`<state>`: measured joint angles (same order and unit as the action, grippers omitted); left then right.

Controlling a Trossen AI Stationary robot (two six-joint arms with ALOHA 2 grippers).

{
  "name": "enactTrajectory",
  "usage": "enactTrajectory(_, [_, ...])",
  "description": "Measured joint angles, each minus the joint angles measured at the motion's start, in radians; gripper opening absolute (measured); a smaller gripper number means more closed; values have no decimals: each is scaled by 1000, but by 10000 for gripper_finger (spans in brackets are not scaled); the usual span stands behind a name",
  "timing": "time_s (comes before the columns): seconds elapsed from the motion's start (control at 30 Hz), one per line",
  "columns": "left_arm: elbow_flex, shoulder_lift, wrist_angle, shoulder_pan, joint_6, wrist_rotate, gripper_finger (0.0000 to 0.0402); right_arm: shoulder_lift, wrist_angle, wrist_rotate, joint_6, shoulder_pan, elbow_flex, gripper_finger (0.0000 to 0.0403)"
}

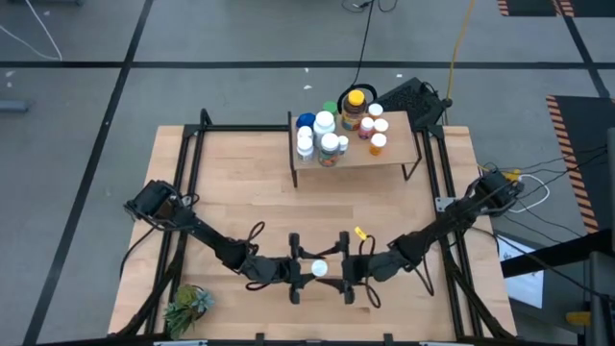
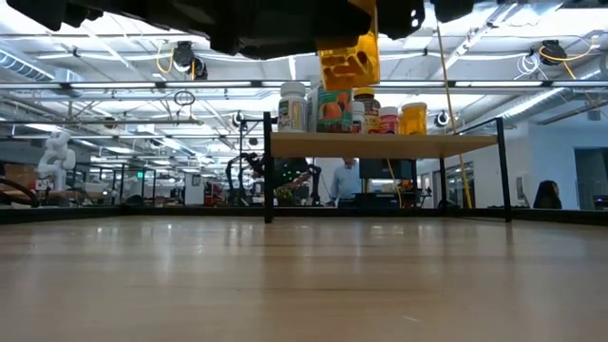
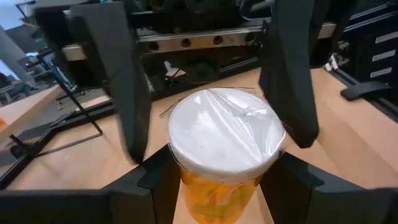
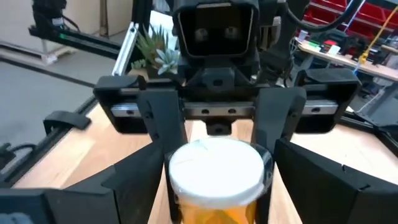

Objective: Pick and place medicine bottles onto shelf by color
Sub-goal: Put the orange bottle on the shelf

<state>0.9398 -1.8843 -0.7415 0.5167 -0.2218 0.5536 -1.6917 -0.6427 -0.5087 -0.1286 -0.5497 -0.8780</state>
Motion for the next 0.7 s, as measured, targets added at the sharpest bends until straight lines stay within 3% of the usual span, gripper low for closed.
enactTrajectory(0.2, [1,0,22,0,21,-1,191,-2,5,13,3,7,-2,282])
enactTrajectory(0.5, [1,0,68,-1,83,-1,191,-1,61,13,40,7,-2,203])
enactTrajectory(0.7, [4,0,112,2,165,-2,192,-2,68,18,48,8,-1,205])
